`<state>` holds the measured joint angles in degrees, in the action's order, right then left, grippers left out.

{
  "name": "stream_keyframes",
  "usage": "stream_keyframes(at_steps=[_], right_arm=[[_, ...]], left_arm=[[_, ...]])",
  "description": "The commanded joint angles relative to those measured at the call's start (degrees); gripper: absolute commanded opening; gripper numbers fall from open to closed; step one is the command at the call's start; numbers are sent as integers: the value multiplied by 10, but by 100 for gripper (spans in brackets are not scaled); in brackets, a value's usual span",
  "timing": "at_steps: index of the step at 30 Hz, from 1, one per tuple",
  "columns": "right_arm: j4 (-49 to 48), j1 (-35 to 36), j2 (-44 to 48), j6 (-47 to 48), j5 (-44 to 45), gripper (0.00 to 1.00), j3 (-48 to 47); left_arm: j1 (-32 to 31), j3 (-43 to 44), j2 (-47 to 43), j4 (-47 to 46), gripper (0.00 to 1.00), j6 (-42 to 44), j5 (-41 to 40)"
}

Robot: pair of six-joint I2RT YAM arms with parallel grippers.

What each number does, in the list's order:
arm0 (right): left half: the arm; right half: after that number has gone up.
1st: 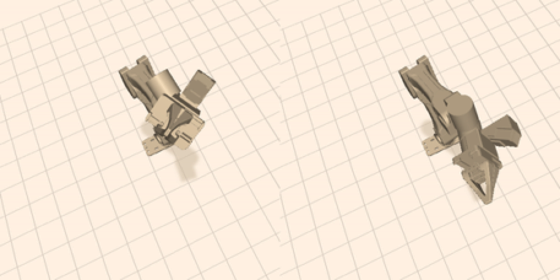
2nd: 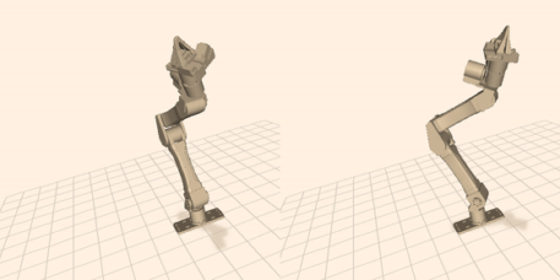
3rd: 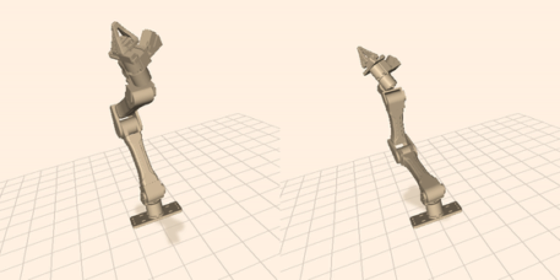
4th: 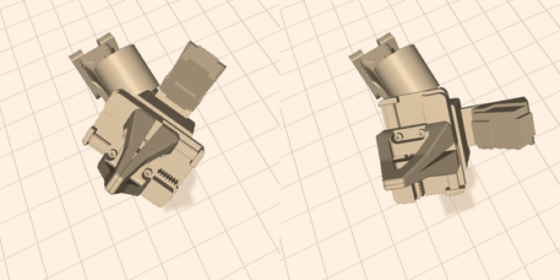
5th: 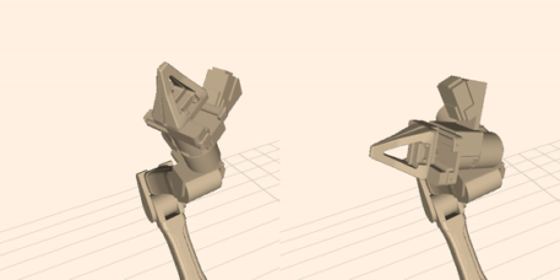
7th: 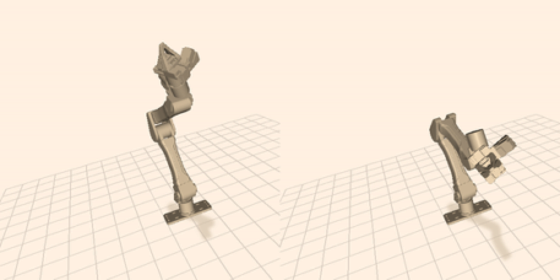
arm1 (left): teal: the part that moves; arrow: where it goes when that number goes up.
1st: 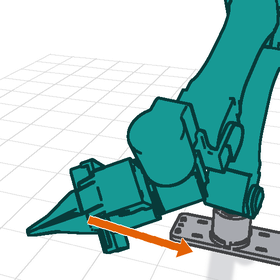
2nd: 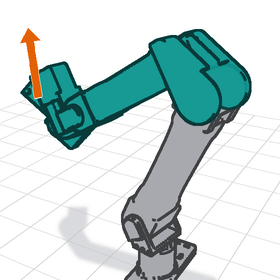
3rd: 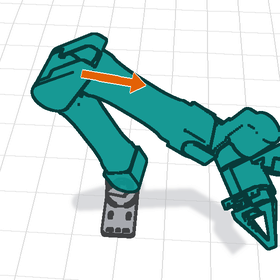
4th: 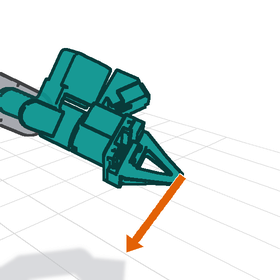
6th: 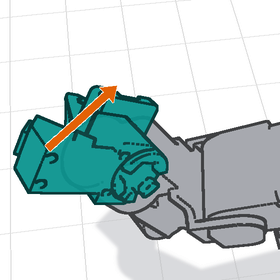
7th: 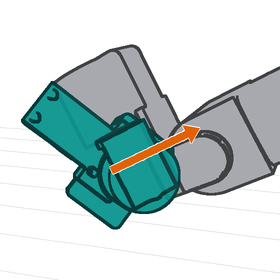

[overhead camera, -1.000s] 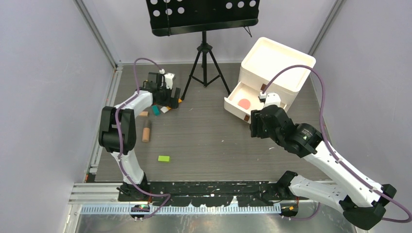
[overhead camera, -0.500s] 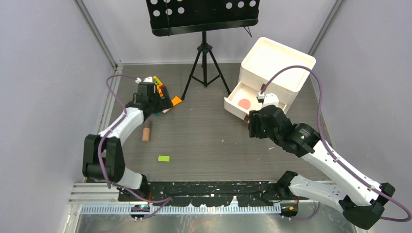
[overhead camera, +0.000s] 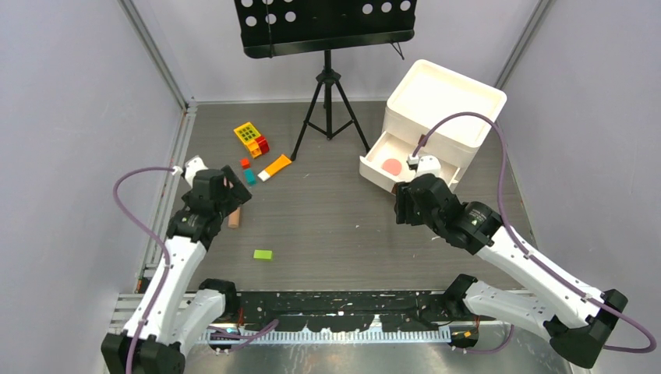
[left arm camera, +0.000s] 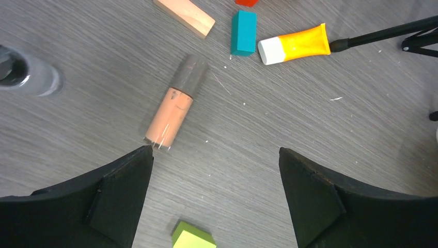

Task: Organize the makeup
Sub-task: Close the drawer in the storage box.

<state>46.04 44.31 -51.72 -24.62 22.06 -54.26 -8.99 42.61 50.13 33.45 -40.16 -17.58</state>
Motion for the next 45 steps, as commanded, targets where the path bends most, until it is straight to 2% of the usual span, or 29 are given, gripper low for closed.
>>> stream_keyframes(at_steps=[1, 6, 8, 10, 12, 13, 19, 24, 29, 31, 36, 45], right_arm=[[-62, 3, -1, -15, 1, 58, -3], [-58, 4, -36, -15, 13, 58, -21], [-49, 3, -45, -30, 58, 57, -33], [-38, 1, -58, -38, 112, 58, -62], [-26, -10, -83, -32, 130, 57, -110], [-16, -27, -99, -30, 129, 57, -141], [20, -123, -210, -11, 76, 57, -329], [27, -184, -280, 0, 77, 58, -420], [37, -253, -341, 6, 57, 54, -491], [38, -280, -364, 3, 46, 51, -508], [45, -319, -410, 10, 32, 48, -526], [55, -329, -454, 16, 41, 43, -509]], left_arm=[[2, 15, -52, 62, 94, -7, -28], [2, 29, -81, 52, 95, 32, 0], [2, 26, -89, 13, 91, 71, 48], [-1, 31, -79, -4, 89, 59, 60], [-19, 46, -51, -7, 89, 58, 72], [-37, 51, -40, -14, 89, 57, 65], [-284, 40, 10, -132, 90, 80, -99], [-400, 28, 119, -296, 89, 122, -97], [-486, 36, 258, -507, 89, 225, -89], [-503, 55, 310, -547, 89, 250, -71], [-514, 131, 426, -557, 90, 255, -28], [-527, 207, 511, -569, 89, 268, -8]])
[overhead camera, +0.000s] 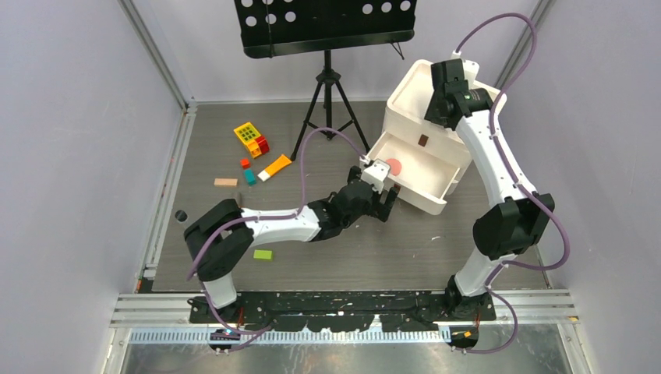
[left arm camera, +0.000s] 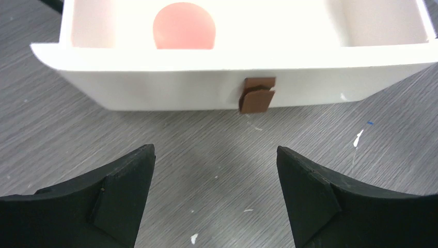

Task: Organize the makeup
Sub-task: Close the drawer in the storage box.

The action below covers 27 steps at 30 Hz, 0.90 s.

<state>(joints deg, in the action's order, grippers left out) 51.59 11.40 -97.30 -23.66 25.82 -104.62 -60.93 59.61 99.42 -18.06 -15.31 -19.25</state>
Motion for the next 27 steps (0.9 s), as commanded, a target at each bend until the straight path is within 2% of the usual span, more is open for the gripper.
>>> stream_keyframes(at_steps=[1, 14, 21, 27], right_arm=[[1, 0, 1, 5, -1, 43, -4], [65, 1, 2, 4, -70, 41, 24], [68, 0, 7, 5, -91, 41, 62], [72, 1, 18, 2, -104, 41, 77]], left_arm=[[-7, 43, 25, -53, 89, 22, 11], [-13, 140, 131, -57, 90, 36, 22], [-14, 231, 186, -31, 91, 91, 13], [-14, 260, 221, -76, 92, 138, 9]])
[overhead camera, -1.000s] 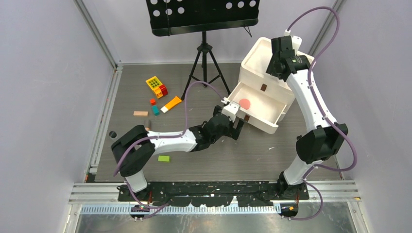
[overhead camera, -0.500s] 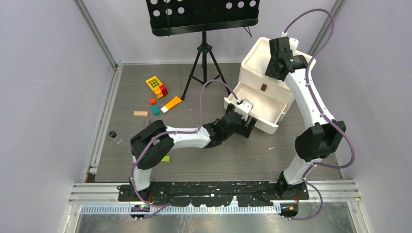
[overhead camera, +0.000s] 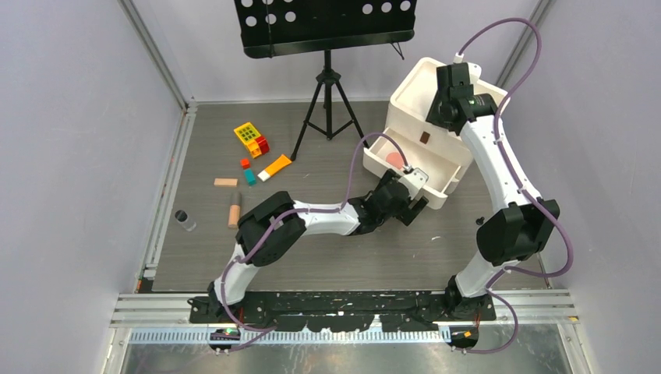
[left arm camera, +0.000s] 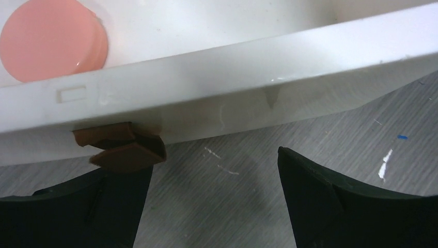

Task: Organize the makeup
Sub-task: Close the drawer in the storage box.

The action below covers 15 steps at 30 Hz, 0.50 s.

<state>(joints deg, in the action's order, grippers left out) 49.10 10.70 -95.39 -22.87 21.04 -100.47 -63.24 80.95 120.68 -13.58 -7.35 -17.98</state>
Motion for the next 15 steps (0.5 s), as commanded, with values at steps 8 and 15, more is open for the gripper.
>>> stream_keyframes(at_steps=[8, 15], right_arm=[[109, 9, 10, -5, -66, 41, 58], [108, 12, 25, -8, -74, 41, 82]], left_arm=[[9, 55, 18, -199, 92, 90, 4], [10, 115, 60, -204, 93, 120, 3]])
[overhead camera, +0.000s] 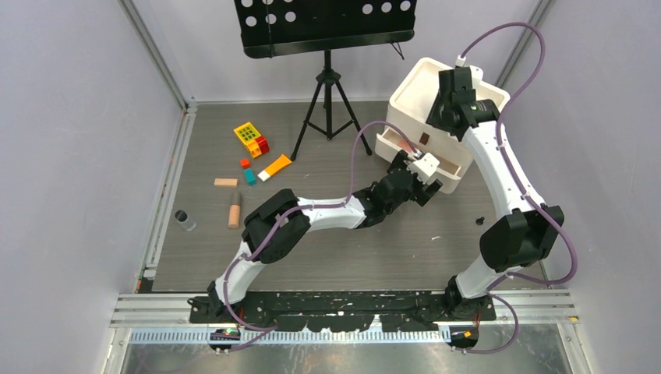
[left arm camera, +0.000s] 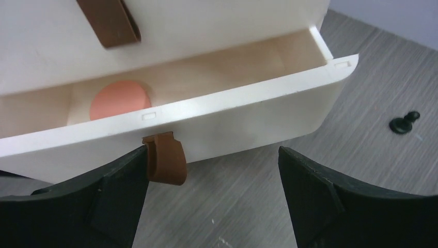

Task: Organize the makeup
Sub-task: Close the drawer in the storage box.

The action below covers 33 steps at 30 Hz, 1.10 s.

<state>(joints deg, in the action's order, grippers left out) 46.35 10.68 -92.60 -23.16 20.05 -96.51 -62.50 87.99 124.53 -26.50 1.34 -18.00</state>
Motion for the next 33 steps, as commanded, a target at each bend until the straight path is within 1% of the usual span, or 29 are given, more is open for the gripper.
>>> stream_keyframes(at_steps=[1, 10, 16, 22, 27, 33], right_arm=[[135, 13, -2, -5, -65, 41, 45], [139, 15, 8, -5, -71, 41, 58], [141, 20, 17, -12, -76, 41, 73], [145, 24, 18, -12, -76, 40, 82], [143, 24, 24, -14, -74, 41, 92], [141, 24, 21, -13, -76, 41, 93]], left_arm=[[3, 50, 28, -80, 93, 38, 3], [5, 85, 86, -127, 94, 50, -4], [8, 99, 116, -198, 95, 66, 7], [15, 130, 139, -206, 95, 53, 23], [20, 117, 141, -233, 95, 56, 36], [22, 51, 99, -255, 96, 56, 39]])
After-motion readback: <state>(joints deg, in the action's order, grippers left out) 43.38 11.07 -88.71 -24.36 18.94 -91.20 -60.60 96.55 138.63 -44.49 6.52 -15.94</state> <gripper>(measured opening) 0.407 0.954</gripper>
